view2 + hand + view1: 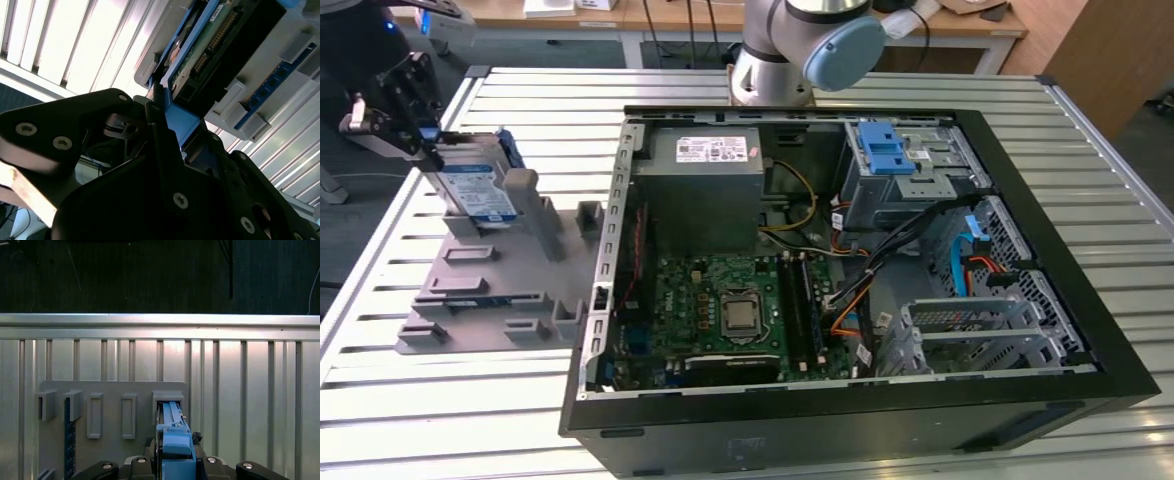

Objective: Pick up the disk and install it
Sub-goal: 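Pick up the disk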

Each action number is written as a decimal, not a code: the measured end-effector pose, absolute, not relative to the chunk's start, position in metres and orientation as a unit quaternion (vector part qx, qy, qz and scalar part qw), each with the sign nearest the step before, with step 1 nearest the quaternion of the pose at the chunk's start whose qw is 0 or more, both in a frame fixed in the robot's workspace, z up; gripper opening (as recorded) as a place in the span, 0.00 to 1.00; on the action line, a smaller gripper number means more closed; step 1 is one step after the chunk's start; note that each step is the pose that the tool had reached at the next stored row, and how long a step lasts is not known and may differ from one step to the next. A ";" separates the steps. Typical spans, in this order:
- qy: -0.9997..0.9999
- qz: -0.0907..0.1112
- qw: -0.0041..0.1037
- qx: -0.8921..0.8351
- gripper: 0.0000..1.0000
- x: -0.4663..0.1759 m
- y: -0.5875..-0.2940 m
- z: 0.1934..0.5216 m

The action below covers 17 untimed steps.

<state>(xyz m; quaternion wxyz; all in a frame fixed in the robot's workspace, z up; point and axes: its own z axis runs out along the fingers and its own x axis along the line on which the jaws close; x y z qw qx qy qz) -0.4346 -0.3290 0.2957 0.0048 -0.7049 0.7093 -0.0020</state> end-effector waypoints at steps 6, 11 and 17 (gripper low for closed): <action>0.709 -0.002 0.004 -0.705 0.36 -0.435 -0.329 0.297; 0.709 -0.002 0.005 -0.705 0.36 -0.435 -0.329 0.300; 0.709 -0.002 0.005 -0.705 0.36 -0.435 -0.329 0.305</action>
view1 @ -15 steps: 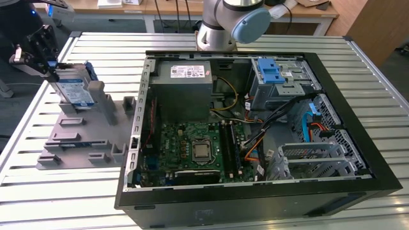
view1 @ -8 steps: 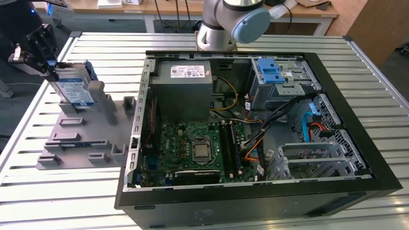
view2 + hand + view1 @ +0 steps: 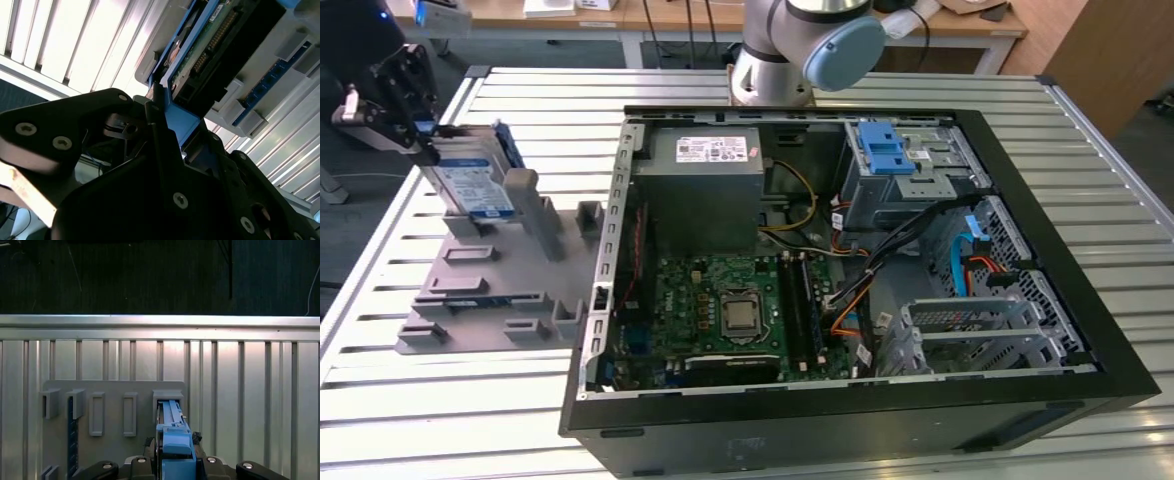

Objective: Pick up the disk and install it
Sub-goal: 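Pick up the disk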

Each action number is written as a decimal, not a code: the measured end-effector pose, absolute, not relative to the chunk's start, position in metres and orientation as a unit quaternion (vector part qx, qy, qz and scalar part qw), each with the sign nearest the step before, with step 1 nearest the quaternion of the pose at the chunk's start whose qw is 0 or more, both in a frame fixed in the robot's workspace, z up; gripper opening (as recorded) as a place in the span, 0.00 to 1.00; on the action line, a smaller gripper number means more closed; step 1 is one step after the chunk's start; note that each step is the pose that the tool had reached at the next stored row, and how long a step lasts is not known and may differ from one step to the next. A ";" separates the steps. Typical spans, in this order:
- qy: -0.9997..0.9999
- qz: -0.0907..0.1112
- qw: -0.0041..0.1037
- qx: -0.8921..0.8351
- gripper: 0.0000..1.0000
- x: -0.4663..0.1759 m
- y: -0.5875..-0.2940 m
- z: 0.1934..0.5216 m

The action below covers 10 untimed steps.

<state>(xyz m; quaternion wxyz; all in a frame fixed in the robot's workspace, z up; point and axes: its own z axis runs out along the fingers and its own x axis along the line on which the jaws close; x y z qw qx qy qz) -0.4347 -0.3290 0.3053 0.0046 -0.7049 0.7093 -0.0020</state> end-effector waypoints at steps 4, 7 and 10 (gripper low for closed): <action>0.709 -0.002 0.005 -0.705 0.36 -0.435 -0.329 0.310; 0.709 -0.002 0.005 -0.705 0.36 -0.435 -0.329 0.313; 0.709 -0.002 0.005 -0.705 0.36 -0.435 -0.329 0.317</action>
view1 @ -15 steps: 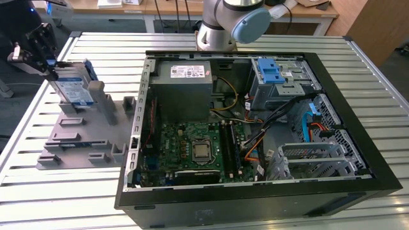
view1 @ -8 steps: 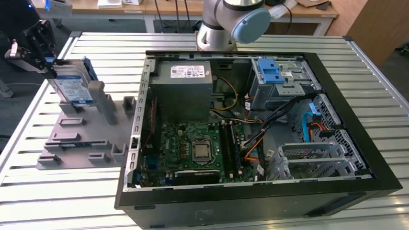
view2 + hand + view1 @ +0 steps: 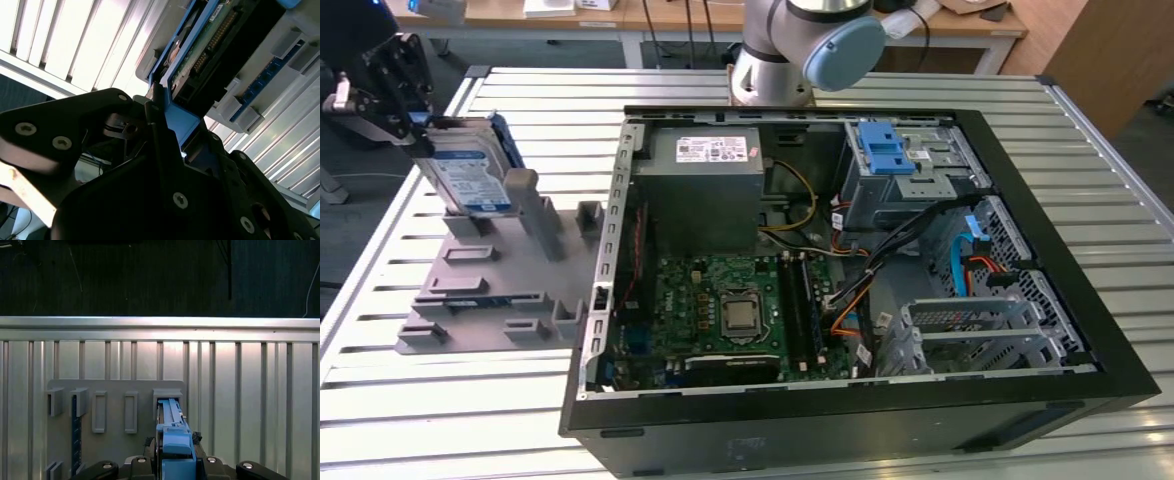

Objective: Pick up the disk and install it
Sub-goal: 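Pick up the disk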

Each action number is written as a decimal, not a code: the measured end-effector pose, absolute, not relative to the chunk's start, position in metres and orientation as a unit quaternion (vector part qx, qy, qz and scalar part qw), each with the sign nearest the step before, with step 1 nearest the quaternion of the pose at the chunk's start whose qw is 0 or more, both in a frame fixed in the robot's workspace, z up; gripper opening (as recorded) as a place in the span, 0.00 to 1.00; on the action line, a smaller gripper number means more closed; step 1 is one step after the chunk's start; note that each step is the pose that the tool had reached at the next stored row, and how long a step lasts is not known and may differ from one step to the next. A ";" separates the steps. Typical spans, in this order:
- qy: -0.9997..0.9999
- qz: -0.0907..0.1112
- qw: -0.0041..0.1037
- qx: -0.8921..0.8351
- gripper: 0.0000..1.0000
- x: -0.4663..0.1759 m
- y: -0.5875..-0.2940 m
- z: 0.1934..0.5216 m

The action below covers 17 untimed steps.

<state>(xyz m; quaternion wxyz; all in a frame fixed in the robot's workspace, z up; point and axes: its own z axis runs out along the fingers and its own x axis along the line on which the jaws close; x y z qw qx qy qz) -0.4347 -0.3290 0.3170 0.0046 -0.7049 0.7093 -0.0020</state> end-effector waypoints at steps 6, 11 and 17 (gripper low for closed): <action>0.709 -0.002 0.005 -0.705 0.36 -0.435 -0.329 0.324; 0.709 -0.002 0.005 -0.705 0.36 -0.435 -0.329 0.324; 0.709 -0.002 0.005 -0.705 0.36 -0.435 -0.329 0.328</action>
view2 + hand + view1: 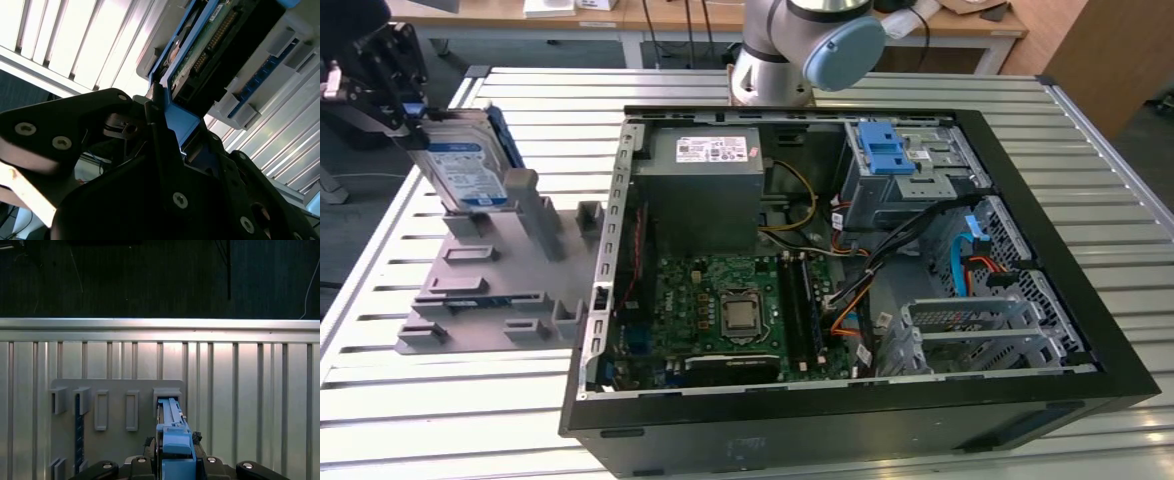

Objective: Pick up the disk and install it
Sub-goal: 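Pick up the disk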

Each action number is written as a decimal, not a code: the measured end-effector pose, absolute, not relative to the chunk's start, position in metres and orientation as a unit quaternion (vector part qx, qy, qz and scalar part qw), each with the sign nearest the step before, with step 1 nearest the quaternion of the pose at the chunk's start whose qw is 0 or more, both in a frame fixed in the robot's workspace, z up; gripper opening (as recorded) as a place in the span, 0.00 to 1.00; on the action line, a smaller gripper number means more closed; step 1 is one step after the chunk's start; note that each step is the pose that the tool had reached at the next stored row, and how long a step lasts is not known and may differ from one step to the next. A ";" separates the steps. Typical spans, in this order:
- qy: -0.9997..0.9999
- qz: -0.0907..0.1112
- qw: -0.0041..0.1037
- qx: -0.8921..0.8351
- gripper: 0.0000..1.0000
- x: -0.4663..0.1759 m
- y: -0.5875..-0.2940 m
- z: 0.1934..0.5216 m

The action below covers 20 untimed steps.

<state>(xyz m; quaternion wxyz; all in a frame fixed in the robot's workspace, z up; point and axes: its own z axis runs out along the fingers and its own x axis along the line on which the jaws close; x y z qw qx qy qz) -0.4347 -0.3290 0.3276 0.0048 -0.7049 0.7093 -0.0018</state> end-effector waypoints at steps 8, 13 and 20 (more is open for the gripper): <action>0.709 -0.002 0.005 -0.705 0.36 -0.435 -0.329 0.334; 0.709 -0.002 0.005 -0.705 0.36 -0.435 -0.329 0.338; 0.709 -0.002 0.005 -0.705 0.36 -0.435 -0.329 0.343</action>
